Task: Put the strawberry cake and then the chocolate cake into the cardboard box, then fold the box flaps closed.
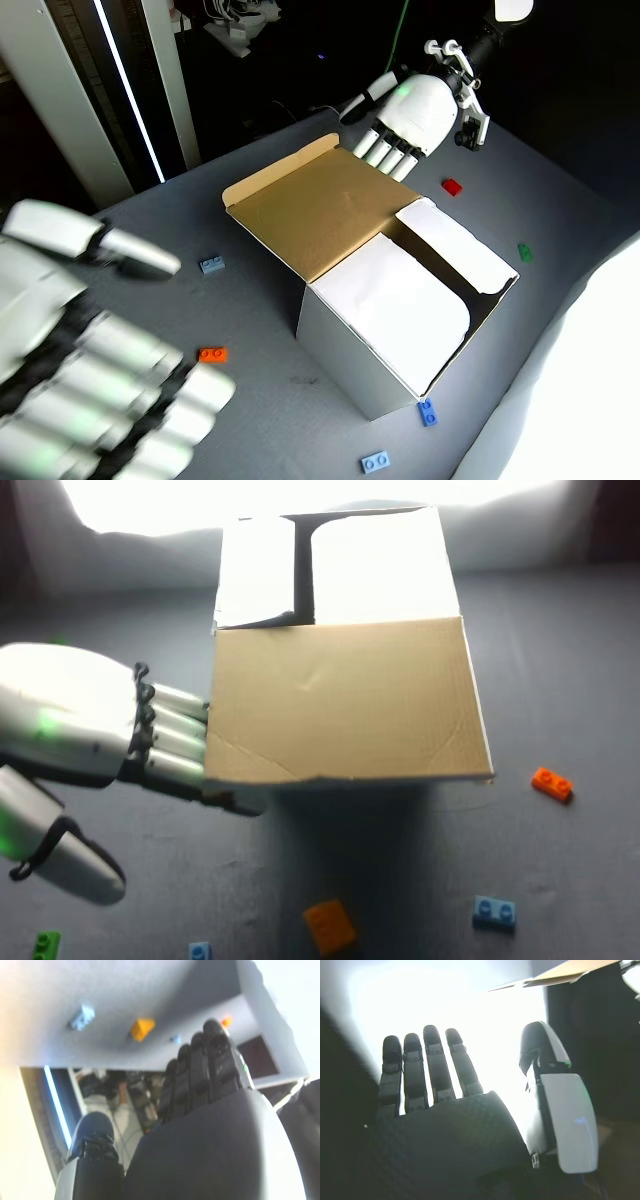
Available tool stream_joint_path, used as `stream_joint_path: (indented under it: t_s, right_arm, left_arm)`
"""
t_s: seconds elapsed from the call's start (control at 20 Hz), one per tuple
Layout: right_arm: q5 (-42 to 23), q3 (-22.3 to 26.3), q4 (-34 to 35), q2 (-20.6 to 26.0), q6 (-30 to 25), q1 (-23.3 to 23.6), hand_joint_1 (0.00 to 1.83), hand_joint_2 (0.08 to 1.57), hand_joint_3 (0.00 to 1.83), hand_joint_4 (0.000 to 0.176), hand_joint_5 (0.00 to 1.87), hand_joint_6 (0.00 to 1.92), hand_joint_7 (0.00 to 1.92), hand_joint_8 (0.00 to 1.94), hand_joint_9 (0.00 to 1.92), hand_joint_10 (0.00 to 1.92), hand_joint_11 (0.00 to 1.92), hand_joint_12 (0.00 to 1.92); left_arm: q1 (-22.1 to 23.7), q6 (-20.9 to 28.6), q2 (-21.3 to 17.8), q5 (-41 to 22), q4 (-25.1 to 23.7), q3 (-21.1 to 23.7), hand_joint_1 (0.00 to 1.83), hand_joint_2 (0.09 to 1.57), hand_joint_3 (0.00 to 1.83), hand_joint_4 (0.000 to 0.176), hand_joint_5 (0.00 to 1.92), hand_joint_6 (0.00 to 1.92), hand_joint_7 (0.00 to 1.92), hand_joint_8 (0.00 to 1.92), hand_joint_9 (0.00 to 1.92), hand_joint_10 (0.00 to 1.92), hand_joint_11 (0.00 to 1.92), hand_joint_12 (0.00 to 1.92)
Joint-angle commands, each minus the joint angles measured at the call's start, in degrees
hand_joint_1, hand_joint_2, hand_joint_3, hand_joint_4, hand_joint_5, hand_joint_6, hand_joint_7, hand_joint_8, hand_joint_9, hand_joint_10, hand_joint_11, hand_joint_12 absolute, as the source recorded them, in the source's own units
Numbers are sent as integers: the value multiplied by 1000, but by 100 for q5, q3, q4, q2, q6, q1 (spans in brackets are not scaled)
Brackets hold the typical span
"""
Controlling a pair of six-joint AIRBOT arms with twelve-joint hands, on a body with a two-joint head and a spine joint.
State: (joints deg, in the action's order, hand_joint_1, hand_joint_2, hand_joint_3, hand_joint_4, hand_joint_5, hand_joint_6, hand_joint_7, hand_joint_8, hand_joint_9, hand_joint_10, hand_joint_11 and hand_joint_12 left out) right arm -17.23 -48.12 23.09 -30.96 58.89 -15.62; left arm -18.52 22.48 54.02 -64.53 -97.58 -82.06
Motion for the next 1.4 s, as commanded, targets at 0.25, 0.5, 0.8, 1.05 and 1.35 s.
stream_joint_path:
  t_s: [0.25,0.5,0.8,1.05,1.35]
  right_arm:
    - [-468,-10,-23,-12,21,10,0,1261,0,0,128,8,168,5,124,3,0,423]
    - [-574,-10,-23,-37,20,10,0,1260,0,0,98,1,143,1,99,2,0,329]
    - [-605,-10,-23,-63,21,10,0,1258,1,0,91,4,147,4,107,3,0,338]
    - [-605,-11,-23,-78,24,10,0,1256,0,0,89,0,144,0,107,1,0,334]
    - [-604,-11,-24,-90,24,10,0,1251,0,0,110,8,156,6,125,8,0,300]
  left_arm:
    - [738,375,-66,-347,564,-133,0,1260,3,17,65,3,112,2,127,2,0,530]
    - [1708,711,15,-469,565,-384,0,1253,0,17,55,0,107,0,126,0,0,556]
    - [2213,1023,455,62,525,-741,0,1253,0,18,58,1,109,0,128,1,0,558]
    - [2331,813,1174,139,320,-1437,0,1254,0,13,78,9,126,7,138,4,0,557]
    - [1874,674,1846,248,321,-2329,0,1269,3,0,146,20,198,18,182,13,0,635]
